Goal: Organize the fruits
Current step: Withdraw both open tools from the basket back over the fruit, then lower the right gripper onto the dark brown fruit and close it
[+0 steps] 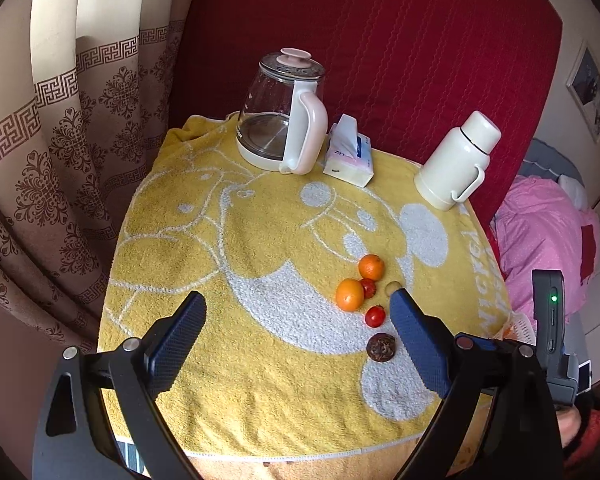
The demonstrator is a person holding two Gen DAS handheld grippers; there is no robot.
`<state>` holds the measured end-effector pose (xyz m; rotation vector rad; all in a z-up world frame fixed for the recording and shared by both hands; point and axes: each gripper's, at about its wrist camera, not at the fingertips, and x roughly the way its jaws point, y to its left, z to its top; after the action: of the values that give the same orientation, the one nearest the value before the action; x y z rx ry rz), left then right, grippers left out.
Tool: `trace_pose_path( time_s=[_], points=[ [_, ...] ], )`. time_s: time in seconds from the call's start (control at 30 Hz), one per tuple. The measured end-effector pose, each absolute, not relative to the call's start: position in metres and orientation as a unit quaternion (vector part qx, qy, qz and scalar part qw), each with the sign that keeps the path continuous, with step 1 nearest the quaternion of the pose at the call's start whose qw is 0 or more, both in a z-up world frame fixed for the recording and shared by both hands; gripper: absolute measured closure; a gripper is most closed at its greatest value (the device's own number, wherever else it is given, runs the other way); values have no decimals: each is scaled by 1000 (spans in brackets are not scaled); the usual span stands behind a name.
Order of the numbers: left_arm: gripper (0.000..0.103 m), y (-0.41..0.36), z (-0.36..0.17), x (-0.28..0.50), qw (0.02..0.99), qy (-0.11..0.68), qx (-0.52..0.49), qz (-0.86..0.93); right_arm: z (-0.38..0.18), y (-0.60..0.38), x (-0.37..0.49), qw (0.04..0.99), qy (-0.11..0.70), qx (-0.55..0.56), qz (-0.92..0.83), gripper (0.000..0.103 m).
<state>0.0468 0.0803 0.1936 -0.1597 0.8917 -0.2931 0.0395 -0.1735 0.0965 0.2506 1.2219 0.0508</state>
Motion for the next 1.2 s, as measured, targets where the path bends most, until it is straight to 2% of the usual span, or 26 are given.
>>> trace_pose_path(
  time_s=[0.1, 0.47, 1.2],
  points=[
    [11, 85, 189, 52, 887, 432, -70, -147, 93, -171, 40, 810, 573, 120, 9, 28],
    [11, 91, 167, 74, 878, 444, -57, -167, 85, -162, 45, 808, 577, 120, -20, 23],
    [11, 96, 147, 128, 873, 447, -48, -189, 43, -158, 84, 763, 630, 136, -47, 23]
  ],
)
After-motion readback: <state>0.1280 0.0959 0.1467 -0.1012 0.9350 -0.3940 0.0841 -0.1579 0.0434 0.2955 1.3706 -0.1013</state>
